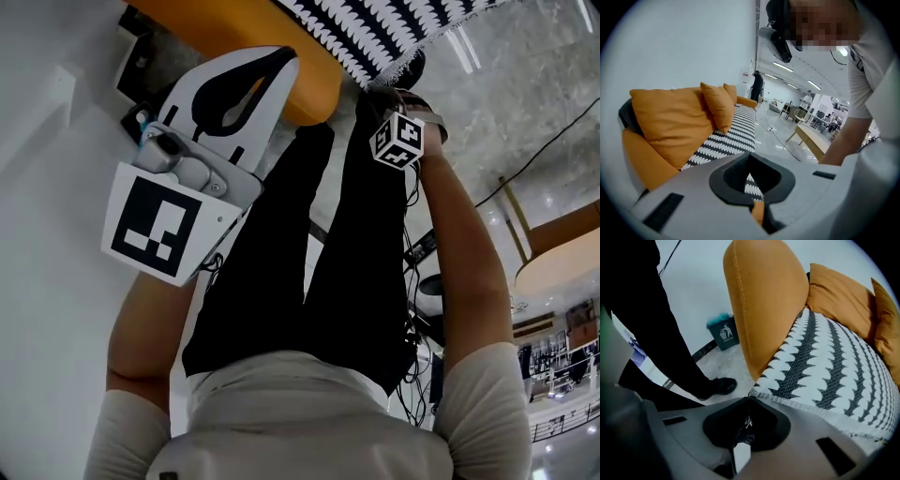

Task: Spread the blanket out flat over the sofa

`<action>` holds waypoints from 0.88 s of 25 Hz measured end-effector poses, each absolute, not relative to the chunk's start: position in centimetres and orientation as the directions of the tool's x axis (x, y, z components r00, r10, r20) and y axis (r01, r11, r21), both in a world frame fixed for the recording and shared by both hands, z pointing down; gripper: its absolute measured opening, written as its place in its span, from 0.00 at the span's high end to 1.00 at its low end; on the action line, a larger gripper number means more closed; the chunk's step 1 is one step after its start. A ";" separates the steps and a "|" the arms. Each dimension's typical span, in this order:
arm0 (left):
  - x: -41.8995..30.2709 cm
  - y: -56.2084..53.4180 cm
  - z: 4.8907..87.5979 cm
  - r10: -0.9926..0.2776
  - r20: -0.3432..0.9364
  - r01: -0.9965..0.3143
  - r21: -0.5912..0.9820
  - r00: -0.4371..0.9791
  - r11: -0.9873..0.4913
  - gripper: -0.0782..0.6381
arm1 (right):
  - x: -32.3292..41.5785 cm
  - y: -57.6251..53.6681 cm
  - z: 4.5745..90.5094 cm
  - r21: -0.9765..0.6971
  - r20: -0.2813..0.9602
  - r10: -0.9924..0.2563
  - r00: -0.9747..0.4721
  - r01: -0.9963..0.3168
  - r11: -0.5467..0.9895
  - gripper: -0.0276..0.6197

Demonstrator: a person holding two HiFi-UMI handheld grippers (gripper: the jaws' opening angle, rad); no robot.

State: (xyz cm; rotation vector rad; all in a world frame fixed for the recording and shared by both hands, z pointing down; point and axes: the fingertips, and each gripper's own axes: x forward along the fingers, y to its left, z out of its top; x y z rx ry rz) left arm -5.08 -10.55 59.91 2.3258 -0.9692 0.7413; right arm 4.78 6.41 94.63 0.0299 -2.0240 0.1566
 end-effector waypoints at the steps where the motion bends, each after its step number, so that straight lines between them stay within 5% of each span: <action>1: -5.0 -10.3 60.2 -0.470 0.649 -0.748 0.242 0.598 -0.618 0.88 | 4.5 6.5 95.4 -0.093 0.903 0.047 -0.427 -0.088 0.992 0.91; 9: -5.8 -9.5 60.2 -0.474 0.646 -0.761 0.271 0.598 -0.590 0.88 | 4.6 6.4 95.7 -0.140 0.919 0.070 -0.389 -0.155 0.978 0.90; 11: -5.8 -9.3 59.0 -0.499 0.621 -0.767 0.285 0.605 -0.575 0.88 | 6.0 6.9 93.9 -0.182 0.909 0.079 -0.408 -0.219 0.959 0.76; 13: -6.4 -8.9 56.2 -0.522 0.599 -0.771 0.284 0.607 -0.571 0.88 | 6.7 6.3 90.0 -0.199 0.898 0.052 -0.437 -0.299 0.933 0.70; 22: -7.4 -7.8 40.2 -0.595 0.504 -0.758 0.215 0.626 -0.615 0.88 | 7.6 -1.9 62.4 -0.156 0.741 -0.286 -0.607 -0.570 0.807 0.69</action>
